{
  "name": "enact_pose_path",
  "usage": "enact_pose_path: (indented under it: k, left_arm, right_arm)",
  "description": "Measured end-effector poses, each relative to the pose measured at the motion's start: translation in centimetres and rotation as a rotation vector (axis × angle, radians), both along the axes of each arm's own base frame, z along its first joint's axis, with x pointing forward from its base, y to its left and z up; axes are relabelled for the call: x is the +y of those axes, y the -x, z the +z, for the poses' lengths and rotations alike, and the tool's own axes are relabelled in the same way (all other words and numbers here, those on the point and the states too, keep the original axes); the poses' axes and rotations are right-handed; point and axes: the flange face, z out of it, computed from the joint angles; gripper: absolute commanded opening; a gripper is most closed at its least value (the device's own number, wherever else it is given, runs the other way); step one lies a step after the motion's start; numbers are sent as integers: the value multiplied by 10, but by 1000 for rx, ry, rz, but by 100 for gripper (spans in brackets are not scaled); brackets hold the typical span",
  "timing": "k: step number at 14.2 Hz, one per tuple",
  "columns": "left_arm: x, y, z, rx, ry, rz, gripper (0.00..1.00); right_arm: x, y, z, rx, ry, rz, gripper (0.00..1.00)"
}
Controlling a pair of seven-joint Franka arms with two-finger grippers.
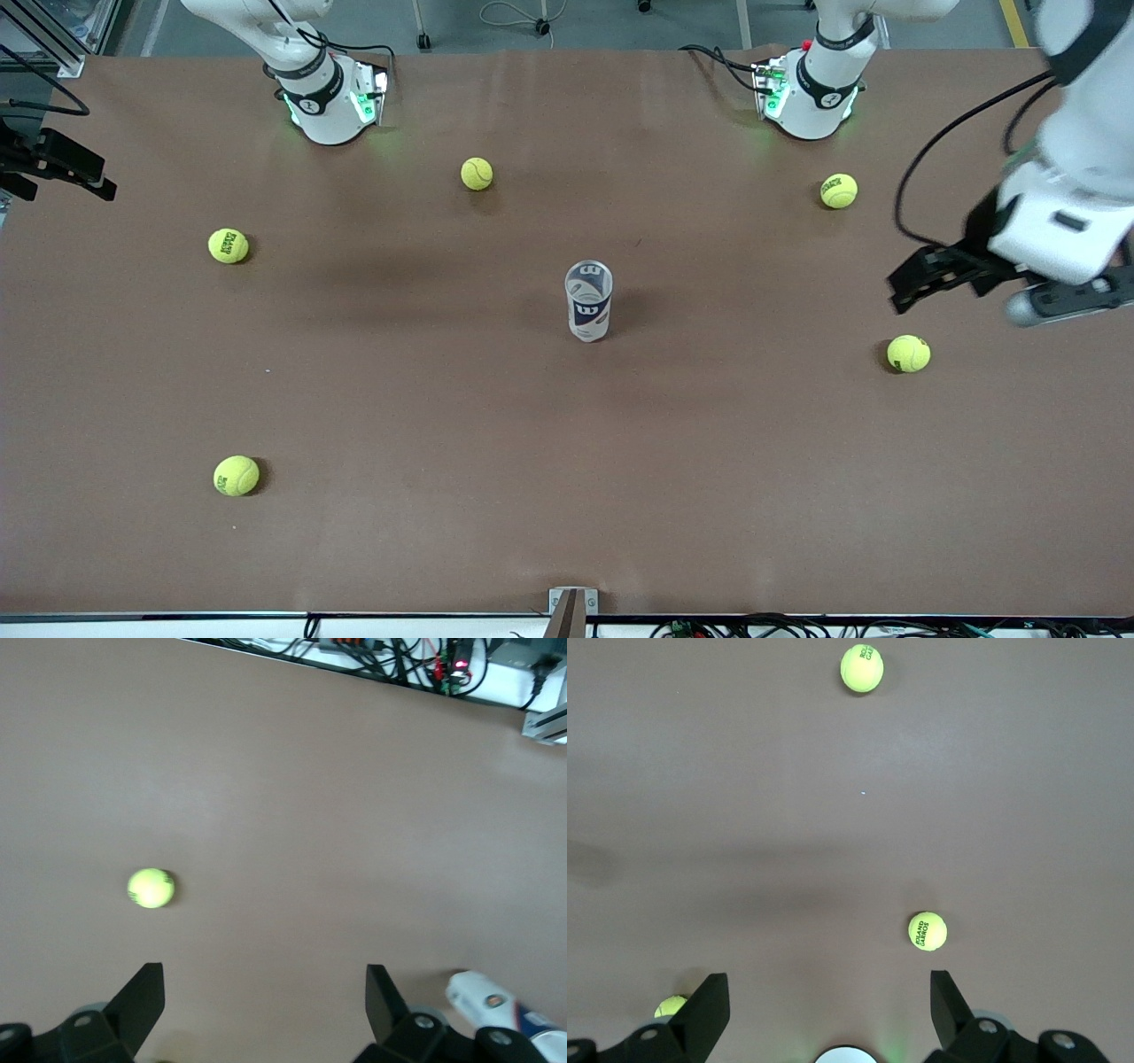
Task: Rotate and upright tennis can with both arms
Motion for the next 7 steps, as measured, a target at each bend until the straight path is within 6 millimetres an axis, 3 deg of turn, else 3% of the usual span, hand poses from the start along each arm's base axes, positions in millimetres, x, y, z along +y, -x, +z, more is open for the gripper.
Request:
enact_pose_path:
  k: [2, 7]
  left_arm:
    - [27, 15, 8, 3, 0, -35, 100]
    - [47, 55, 15, 19, 10, -97, 100]
  right_arm:
    - [0, 0, 0, 0, 0, 1, 100]
    - [0, 1, 0, 4, 0, 1, 100]
